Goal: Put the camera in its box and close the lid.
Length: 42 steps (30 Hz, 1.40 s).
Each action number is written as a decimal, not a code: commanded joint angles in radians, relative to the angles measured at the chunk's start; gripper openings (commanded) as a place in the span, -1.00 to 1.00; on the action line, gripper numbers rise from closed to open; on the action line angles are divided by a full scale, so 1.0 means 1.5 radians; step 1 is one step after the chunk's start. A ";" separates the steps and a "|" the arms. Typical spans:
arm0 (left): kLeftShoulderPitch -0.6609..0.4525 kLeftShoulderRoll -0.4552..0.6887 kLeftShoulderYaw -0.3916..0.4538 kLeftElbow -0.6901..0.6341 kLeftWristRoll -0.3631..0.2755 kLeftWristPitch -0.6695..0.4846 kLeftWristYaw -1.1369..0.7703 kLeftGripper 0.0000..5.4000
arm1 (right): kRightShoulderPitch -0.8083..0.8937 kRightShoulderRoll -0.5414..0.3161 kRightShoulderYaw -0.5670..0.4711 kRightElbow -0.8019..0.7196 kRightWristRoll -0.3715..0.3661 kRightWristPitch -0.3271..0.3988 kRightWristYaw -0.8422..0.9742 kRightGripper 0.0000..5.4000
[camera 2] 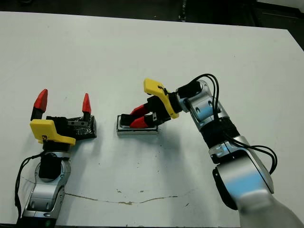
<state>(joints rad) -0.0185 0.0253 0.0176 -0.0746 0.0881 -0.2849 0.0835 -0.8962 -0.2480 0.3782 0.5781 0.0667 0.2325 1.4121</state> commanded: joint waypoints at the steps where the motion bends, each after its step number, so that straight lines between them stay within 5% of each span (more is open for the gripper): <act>1: 0.012 0.001 0.001 0.005 0.004 -0.002 0.001 1.00 | 0.016 -0.023 0.002 -0.010 -0.010 0.003 -0.003 -0.38; 18: 0.010 0.000 0.001 0.006 0.001 -0.004 0.000 1.00 | 0.011 -0.050 0.024 -0.014 -0.046 0.014 -0.017 -0.38; 29: 0.012 0.000 0.000 0.008 0.010 -0.005 0.006 1.00 | 0.014 -0.050 0.013 -0.017 -0.045 -0.057 -0.041 0.23; 42: 0.008 0.000 0.001 0.019 0.005 -0.015 0.003 1.00 | 0.020 -0.076 -0.031 -0.070 -0.005 -0.026 -0.029 0.98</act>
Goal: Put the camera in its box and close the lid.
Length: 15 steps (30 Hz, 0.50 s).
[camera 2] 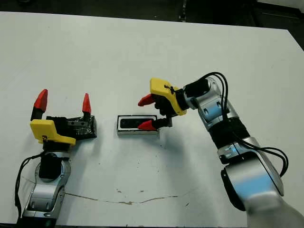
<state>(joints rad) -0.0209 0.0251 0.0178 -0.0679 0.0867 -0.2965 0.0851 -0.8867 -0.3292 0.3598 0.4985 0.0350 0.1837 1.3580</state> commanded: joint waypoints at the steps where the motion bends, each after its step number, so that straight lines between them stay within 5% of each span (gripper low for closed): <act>1: 0.009 0.000 0.001 0.014 0.007 -0.007 0.004 1.00 | 0.015 -0.026 -0.026 -0.026 0.023 0.007 0.006 0.99; 5: 0.009 -0.002 -0.001 0.013 0.010 -0.006 0.006 1.00 | 0.046 -0.055 -0.085 -0.115 0.078 0.065 -0.015 0.99; 9: 0.009 0.000 -0.004 0.013 0.012 -0.012 0.006 1.00 | 0.155 -0.072 -0.188 -0.287 0.150 0.177 -0.126 0.99; 15: 0.013 0.010 -0.001 -0.019 0.008 -0.001 -0.007 1.00 | 0.412 -0.026 -0.334 -0.536 0.196 0.168 -0.351 0.96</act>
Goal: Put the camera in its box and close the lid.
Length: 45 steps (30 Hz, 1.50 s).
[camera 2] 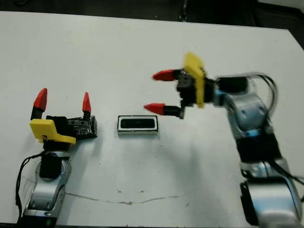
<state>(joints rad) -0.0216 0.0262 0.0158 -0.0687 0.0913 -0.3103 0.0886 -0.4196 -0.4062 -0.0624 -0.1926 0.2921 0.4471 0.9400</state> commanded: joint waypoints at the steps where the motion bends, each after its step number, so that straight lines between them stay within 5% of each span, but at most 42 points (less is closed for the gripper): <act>1: 0.015 0.014 0.001 -0.028 0.006 0.010 -0.013 1.00 | 0.141 0.041 -0.073 -0.102 0.040 -0.008 -0.100 0.92; 8: 0.012 0.063 0.013 -0.080 -0.015 -0.003 -0.070 1.00 | 0.349 0.139 -0.126 -0.219 0.056 -0.081 -0.269 0.54; 13: 0.011 0.133 0.031 -0.173 -0.075 0.079 -0.160 1.00 | 0.417 0.191 -0.110 -0.223 0.021 -0.174 -0.346 0.24; 17: 0.001 0.218 0.061 -0.255 -0.162 0.200 -0.251 1.00 | 0.426 0.222 -0.096 -0.196 -0.007 -0.260 -0.387 0.00; 20: -0.022 0.305 0.100 -0.280 -0.266 0.307 -0.345 1.00 | 0.428 0.236 -0.085 -0.183 -0.018 -0.288 -0.414 -0.17; 23: -0.075 0.414 0.138 -0.232 -0.371 0.383 -0.487 1.00 | 0.423 0.244 -0.077 -0.171 -0.017 -0.301 -0.429 -0.36; 26: -0.147 0.497 0.143 -0.139 -0.421 0.421 -0.619 1.00 | 0.414 0.247 -0.069 -0.165 -0.021 -0.304 -0.447 -0.54; 34: -0.328 0.588 0.047 0.044 -0.401 0.444 -0.855 1.00 | 0.407 0.245 -0.058 -0.155 -0.026 -0.323 -0.470 -0.99; 45: -0.416 0.579 -0.069 0.201 -0.353 0.420 -1.102 1.00 | 0.414 0.241 -0.049 -0.153 -0.035 -0.330 -0.485 -0.99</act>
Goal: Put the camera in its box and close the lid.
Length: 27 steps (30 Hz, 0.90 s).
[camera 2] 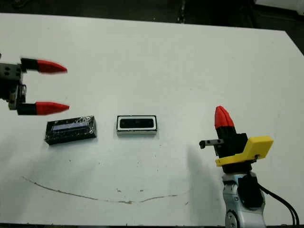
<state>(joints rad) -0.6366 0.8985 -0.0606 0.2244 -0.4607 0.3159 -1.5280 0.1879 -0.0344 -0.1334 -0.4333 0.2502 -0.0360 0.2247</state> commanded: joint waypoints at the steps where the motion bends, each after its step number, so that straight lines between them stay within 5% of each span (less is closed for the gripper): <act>1: -0.005 -0.004 -0.024 0.007 0.016 0.010 -0.032 1.00 | 0.009 -0.006 -0.001 0.007 -0.009 -0.009 -0.010 -0.99; 15: 0.071 -0.053 -0.028 -0.015 0.019 0.059 -0.017 1.00 | 0.012 -0.007 0.000 0.011 -0.003 -0.010 -0.012 -0.99; 27: 0.106 -0.069 -0.032 -0.016 0.069 -0.004 0.048 1.00 | 0.013 -0.016 0.001 0.031 -0.015 -0.043 -0.006 -0.99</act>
<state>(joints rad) -0.5029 0.7994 -0.1010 0.1960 -0.3734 0.3196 -1.4638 0.1967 -0.0432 -0.1259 -0.3974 0.2303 -0.0901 0.2157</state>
